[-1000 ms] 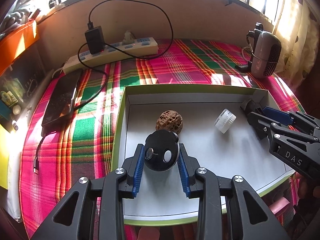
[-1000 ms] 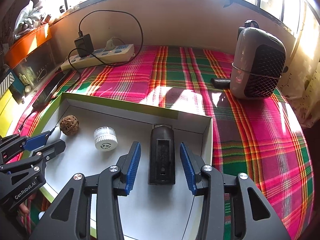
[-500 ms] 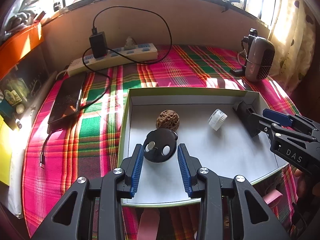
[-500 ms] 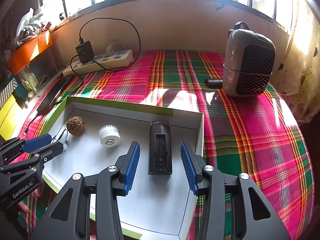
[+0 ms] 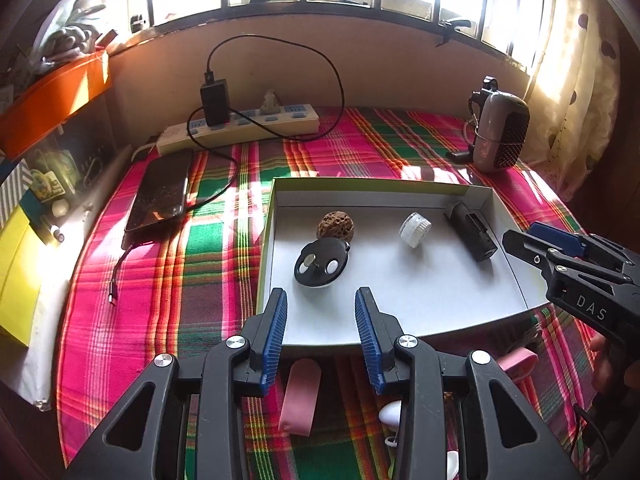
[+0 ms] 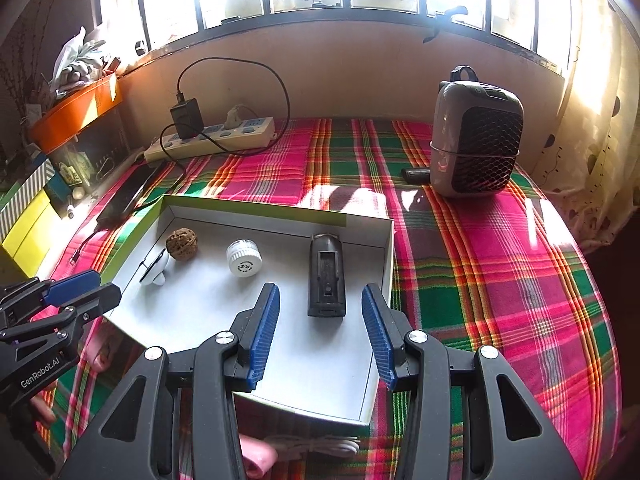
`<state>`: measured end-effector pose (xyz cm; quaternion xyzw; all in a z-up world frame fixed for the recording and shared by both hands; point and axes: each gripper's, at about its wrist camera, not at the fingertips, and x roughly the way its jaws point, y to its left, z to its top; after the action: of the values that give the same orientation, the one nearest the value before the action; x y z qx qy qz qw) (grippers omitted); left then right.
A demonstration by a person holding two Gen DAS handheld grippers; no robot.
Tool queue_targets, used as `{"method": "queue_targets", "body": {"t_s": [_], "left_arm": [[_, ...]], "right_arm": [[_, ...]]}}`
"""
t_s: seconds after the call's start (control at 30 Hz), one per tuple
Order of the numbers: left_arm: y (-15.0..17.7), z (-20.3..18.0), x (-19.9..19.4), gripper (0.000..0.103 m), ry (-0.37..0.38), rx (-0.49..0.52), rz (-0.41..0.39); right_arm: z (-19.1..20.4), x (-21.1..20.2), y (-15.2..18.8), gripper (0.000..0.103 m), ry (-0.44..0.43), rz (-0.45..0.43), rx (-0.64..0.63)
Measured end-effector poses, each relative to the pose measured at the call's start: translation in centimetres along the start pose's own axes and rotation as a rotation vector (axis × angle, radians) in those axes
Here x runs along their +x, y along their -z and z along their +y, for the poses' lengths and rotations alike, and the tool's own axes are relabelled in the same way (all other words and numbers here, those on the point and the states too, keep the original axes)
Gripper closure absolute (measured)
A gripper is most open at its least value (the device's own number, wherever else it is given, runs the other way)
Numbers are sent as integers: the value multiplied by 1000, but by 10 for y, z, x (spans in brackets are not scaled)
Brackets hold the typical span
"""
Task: Organize objects
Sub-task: 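Open the left tool to drop the black disc in the box while the right tool withdraws, then move the left tool to the green-and-white spool while the right tool approaches the pink cylinder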
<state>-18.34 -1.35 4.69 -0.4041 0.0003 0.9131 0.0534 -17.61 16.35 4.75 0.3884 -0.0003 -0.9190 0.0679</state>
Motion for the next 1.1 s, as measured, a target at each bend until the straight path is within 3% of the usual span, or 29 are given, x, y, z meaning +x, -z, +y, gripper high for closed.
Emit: {"method": "queue_targets", "body": {"t_s": [0.2, 0.43, 0.8, 0.93, 1.1], "left_arm": [[21, 1, -25, 70, 29, -27, -20], [53, -2, -47, 70, 120, -42, -24], [83, -27, -60, 66, 245, 44, -31], [86, -40, -60, 66, 229, 117, -55], [87, -43, -52, 66, 231, 135, -24]], "right_arm": [[1, -25, 15, 59, -4, -27, -7], [-7, -57, 42, 59, 0, -53, -1], [-15, -85, 81, 59, 3, -49, 27], [-17, -85, 87, 59, -4, -39, 32], [-20, -77, 91, 58, -15, -16, 36]]}}
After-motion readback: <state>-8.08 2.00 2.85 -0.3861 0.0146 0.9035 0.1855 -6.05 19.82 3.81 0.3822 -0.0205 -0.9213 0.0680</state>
